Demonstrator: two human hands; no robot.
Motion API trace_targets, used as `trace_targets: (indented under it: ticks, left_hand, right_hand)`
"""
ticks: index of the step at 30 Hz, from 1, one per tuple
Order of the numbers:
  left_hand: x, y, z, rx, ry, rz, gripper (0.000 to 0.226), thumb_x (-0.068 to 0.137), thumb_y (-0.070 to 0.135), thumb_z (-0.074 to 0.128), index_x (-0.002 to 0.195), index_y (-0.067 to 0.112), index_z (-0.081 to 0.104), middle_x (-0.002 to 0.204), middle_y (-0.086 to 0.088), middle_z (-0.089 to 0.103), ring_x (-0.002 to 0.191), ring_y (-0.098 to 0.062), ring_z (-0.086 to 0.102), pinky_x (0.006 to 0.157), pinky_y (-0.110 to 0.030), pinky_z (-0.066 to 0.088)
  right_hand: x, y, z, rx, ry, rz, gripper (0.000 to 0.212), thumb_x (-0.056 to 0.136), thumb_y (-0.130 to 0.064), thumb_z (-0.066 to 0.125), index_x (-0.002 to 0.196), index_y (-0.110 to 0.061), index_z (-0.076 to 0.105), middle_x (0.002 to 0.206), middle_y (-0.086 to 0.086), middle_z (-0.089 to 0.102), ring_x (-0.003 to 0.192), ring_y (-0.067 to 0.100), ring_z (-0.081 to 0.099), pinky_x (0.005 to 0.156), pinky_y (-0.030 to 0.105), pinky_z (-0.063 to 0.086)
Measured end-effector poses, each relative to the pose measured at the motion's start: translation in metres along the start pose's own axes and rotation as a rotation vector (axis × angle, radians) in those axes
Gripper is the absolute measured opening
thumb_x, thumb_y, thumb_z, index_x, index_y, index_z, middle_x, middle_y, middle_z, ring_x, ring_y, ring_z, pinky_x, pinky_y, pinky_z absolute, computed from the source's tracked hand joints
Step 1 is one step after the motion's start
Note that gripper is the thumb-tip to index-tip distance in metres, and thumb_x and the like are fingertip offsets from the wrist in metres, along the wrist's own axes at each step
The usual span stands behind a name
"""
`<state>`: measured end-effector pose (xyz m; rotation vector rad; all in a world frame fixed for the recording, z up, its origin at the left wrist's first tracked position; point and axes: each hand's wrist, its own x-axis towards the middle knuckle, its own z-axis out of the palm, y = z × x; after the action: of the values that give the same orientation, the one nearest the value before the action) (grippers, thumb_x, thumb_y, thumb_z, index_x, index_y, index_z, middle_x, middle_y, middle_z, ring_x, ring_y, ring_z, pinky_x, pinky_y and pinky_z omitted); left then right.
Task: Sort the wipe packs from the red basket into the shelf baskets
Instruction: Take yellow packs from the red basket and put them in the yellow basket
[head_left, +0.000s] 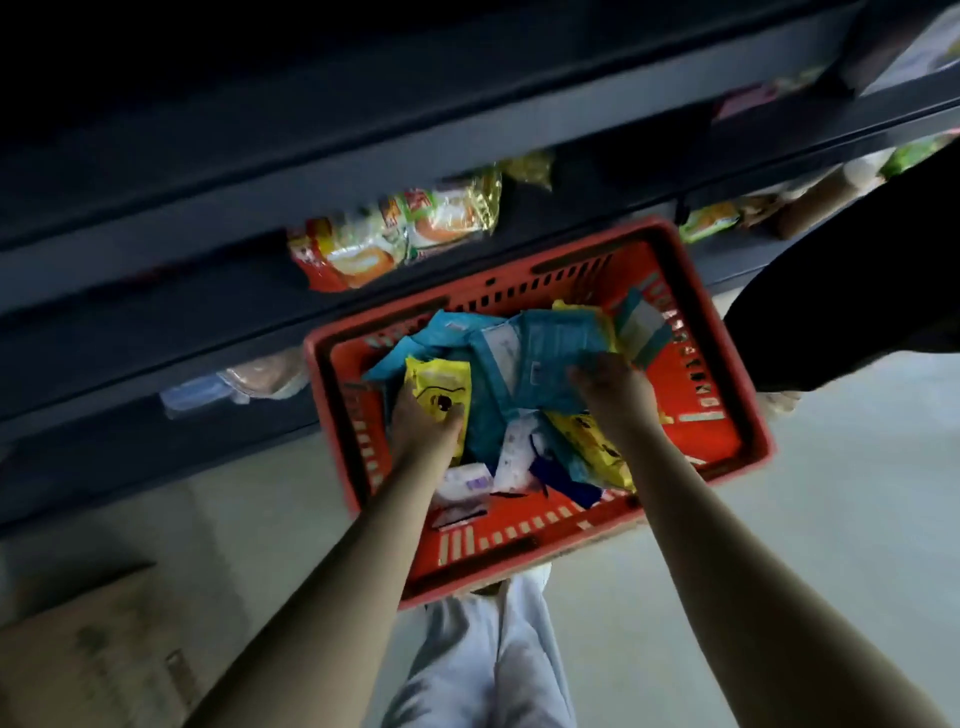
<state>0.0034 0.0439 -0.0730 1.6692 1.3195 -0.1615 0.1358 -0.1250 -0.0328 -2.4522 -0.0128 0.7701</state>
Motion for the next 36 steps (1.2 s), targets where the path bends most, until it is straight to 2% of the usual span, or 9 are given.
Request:
trace_targets:
  ticks: [3, 7, 12, 18, 23, 28, 31, 34, 36]
  left_hand:
    - [0.010, -0.010, 0.014, -0.080, 0.147, 0.036, 0.070, 0.084, 0.020, 0.074, 0.143, 0.016, 0.038, 0.145, -0.006, 0.045, 0.133, -0.023, 0.043, 0.106, -0.028, 0.032]
    - [0.004, -0.021, 0.014, 0.029, 0.204, 0.031, 0.079, 0.082, 0.035, 0.075, 0.146, 0.009, 0.035, 0.146, -0.012, 0.047, 0.133, -0.028, 0.046, 0.107, -0.038, 0.039]
    - [0.002, -0.017, 0.005, 0.077, 0.182, -0.034, 0.066, 0.082, 0.038, 0.074, 0.134, 0.005, 0.049, 0.129, -0.014, 0.060, 0.115, -0.031, 0.058, 0.067, -0.020, 0.036]
    - [-0.031, -0.007, -0.006, 0.107, 0.195, 0.136, 0.046, 0.080, 0.027, 0.078, 0.114, 0.007, 0.055, 0.115, -0.011, 0.058, 0.099, -0.024, 0.057, 0.075, -0.028, 0.040]
    - [-0.094, 0.026, -0.040, -0.221, 0.171, 0.185, 0.033, 0.084, 0.022, 0.075, 0.106, 0.016, 0.051, 0.096, 0.002, 0.067, 0.082, 0.000, 0.061, 0.073, -0.031, 0.046]
    - [-0.188, 0.092, -0.106, -0.607, 0.064, 0.209, 0.044, 0.081, 0.032, 0.076, 0.118, 0.017, 0.058, 0.111, -0.003, 0.071, 0.105, -0.021, 0.067, 0.094, -0.048, 0.051]
    - [-0.239, 0.134, -0.149, -0.805, -0.003, 0.183, 0.044, 0.080, 0.042, 0.076, 0.119, 0.031, 0.059, 0.112, 0.005, 0.072, 0.106, -0.019, 0.068, 0.085, -0.043, 0.055]
    - [-0.274, 0.180, -0.193, -1.011, -0.020, 0.162, 0.021, 0.090, 0.027, 0.067, 0.110, 0.029, 0.063, 0.105, 0.004, 0.074, 0.097, -0.018, 0.070, 0.069, -0.033, 0.056]
    - [-0.294, 0.207, -0.225, -1.078, -0.019, 0.181, 0.014, 0.092, 0.024, 0.063, 0.105, 0.030, 0.064, 0.101, 0.004, 0.075, 0.092, -0.016, 0.070, 0.069, -0.033, 0.057]
  right_hand:
    - [0.019, 0.005, 0.022, 0.028, 0.126, 0.057, 0.050, 0.083, -0.049, 0.068, 0.122, -0.019, 0.058, 0.121, 0.009, 0.060, 0.109, 0.031, 0.057, 0.087, 0.042, 0.051]
    - [0.026, 0.002, 0.034, 0.007, 0.135, 0.127, 0.050, 0.078, -0.049, 0.073, 0.119, -0.023, 0.060, 0.121, 0.007, 0.058, 0.113, 0.031, 0.053, 0.092, 0.047, 0.049]
    - [0.015, -0.002, 0.024, 0.273, 0.152, 0.121, 0.025, 0.081, -0.024, 0.072, 0.101, -0.015, 0.060, 0.099, 0.002, 0.065, 0.092, 0.024, 0.065, 0.073, 0.039, 0.056]
    - [-0.036, 0.005, 0.002, 0.684, 0.072, 0.243, 0.037, 0.086, -0.014, 0.071, 0.115, -0.022, 0.051, 0.107, -0.003, 0.064, 0.085, 0.006, 0.062, 0.057, 0.019, 0.052]
    - [-0.089, -0.020, -0.043, 1.109, -0.089, 0.324, 0.042, 0.094, -0.007, 0.057, 0.134, -0.014, 0.049, 0.118, 0.009, 0.064, 0.105, 0.024, 0.065, 0.083, 0.040, 0.056]
    - [-0.157, -0.086, -0.115, 1.311, -0.217, 0.137, 0.035, 0.098, -0.023, 0.054, 0.132, -0.015, 0.055, 0.127, 0.012, 0.064, 0.117, 0.028, 0.062, 0.093, 0.042, 0.052]
    - [-0.201, -0.135, -0.158, 1.269, -0.332, 0.038, 0.058, 0.080, -0.047, 0.073, 0.130, -0.023, 0.056, 0.130, 0.010, 0.062, 0.118, 0.028, 0.061, 0.100, 0.049, 0.048]
    - [-0.241, -0.183, -0.193, 1.205, -0.398, -0.087, 0.086, 0.053, -0.056, 0.087, 0.123, -0.021, 0.051, 0.106, -0.001, 0.067, 0.094, 0.010, 0.069, 0.076, 0.031, 0.058]
    - [-0.263, -0.212, -0.212, 1.249, -0.405, -0.176, 0.073, 0.050, -0.043, 0.089, 0.110, -0.028, 0.051, 0.082, -0.010, 0.064, 0.066, 0.001, 0.065, 0.054, 0.019, 0.052]
